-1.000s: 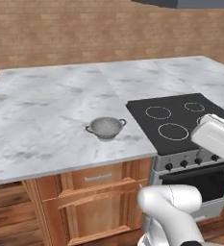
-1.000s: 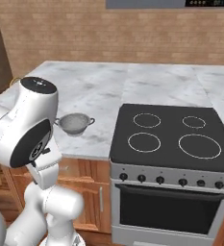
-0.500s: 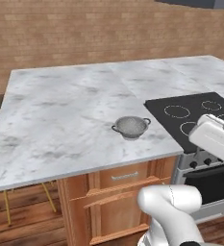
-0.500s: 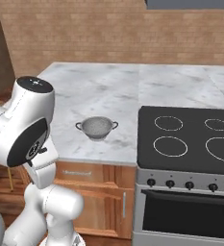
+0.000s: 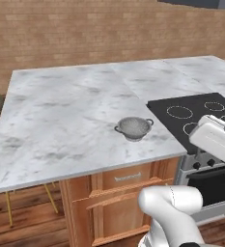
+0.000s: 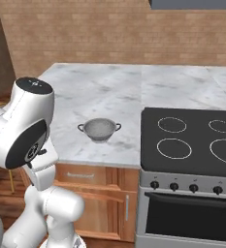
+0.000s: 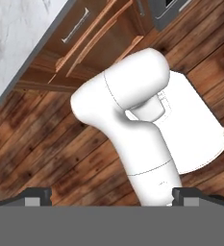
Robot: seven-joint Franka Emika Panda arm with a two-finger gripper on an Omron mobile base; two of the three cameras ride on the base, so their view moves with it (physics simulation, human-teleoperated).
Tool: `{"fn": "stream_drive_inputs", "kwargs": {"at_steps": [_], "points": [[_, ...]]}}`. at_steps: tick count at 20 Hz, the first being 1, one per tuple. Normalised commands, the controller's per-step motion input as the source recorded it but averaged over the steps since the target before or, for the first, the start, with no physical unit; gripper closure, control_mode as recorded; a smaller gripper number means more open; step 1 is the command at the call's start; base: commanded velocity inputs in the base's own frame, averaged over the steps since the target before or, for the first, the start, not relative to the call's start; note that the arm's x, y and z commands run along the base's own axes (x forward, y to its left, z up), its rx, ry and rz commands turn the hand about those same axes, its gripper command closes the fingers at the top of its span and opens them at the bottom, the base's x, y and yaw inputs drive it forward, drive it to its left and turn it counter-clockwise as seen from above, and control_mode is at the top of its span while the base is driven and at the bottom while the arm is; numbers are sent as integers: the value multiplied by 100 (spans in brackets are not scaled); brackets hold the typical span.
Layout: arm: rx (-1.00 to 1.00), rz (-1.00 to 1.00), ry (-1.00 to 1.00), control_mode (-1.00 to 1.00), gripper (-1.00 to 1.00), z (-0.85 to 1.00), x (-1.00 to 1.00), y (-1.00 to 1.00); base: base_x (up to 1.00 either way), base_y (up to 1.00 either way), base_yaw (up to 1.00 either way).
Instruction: Pick the bowl and colander and place them in the sink. Then turn on the water.
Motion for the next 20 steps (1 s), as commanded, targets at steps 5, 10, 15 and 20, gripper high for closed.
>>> {"fn": "stream_drive_inputs", "kwargs": {"at_steps": [5,10,15,20], "points": [[0,0,0,100,-100,0,0,0,33,0,0],[0,0,0,100,-100,0,0,0,48,0,0],[0,0,0,100,-100,0,0,0,42,0,0],[0,0,0,100,-100,0,0,0,46,0,0]]}}
